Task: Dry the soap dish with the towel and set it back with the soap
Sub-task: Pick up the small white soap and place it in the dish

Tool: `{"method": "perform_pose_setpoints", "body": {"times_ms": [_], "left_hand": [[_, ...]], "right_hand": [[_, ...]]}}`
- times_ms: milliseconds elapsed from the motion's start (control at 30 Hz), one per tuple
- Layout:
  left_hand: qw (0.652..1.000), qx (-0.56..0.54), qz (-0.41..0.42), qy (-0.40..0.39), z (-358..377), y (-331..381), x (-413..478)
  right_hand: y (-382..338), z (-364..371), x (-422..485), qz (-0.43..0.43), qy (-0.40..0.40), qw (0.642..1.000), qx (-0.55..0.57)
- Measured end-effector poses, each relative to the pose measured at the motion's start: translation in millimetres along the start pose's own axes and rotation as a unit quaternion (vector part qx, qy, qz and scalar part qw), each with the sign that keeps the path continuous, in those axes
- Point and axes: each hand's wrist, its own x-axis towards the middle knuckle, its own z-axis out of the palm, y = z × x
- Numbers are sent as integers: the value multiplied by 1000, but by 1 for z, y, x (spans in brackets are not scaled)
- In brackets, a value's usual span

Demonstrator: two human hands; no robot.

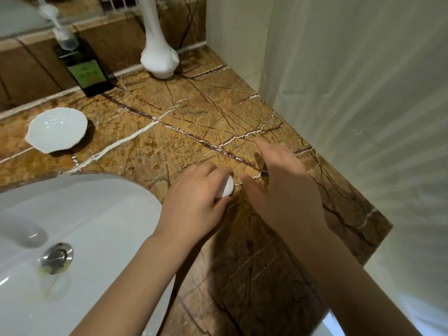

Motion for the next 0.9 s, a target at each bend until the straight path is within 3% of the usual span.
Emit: {"method": "perform_pose_setpoints", "body": {"times_ms": [433,700,800,900], "left_hand": [[993,23,-71,90,-57,-60,-28],[992,16,-77,103,-56,-72,-43],[991,6,-75,114,-61,-75,-48],[988,-2,-86,126,-73,-84,-55]], "right_hand": [[-39,30,1,-87,-106,990,34],[-40,34,-6,-103,-72,992,-13],[-43,32,-7,-113,-53,992,18],[-54,24,-2,-83,-71,994,8]]}}
